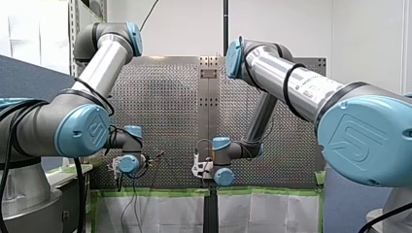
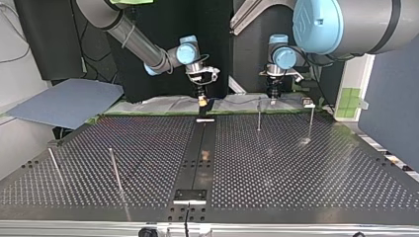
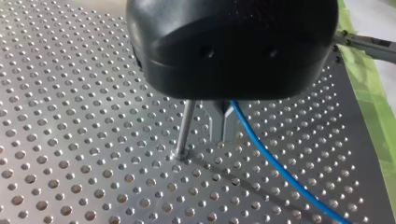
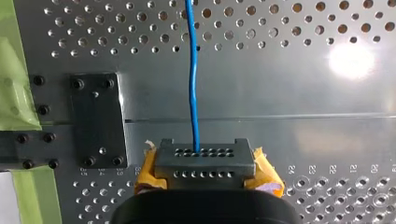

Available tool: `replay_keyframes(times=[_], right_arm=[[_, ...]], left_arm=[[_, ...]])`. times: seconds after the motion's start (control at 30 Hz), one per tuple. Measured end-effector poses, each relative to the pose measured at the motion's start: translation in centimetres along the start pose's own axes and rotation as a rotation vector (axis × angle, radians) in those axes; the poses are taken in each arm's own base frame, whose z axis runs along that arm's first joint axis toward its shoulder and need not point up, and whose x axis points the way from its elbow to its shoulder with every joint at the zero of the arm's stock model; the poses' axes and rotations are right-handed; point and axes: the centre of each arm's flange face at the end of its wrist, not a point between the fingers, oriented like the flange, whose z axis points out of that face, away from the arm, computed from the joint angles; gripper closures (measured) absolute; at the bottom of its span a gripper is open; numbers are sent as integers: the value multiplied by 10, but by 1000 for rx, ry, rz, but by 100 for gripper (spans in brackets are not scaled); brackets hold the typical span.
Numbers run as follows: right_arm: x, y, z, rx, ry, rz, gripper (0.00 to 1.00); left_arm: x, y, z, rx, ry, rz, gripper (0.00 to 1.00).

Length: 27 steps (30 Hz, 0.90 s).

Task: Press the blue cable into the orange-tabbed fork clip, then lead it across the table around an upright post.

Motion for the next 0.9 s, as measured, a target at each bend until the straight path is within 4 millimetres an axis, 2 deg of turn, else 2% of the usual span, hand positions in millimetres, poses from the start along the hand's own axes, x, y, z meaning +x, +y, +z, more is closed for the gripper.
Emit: replay_keyframes(times=[0.2,0.47,0.9], right_arm=[[2,5,4,-5,10,1,100],[6,9,10,-8,22,2,100],[21,17,30,-19,61,7,100]], left_arm=[[4,1,5,-2,0,-12,99],[18,3,27,-8,36,-16,99],[-7,17,73,-17,-7,-83,99]])
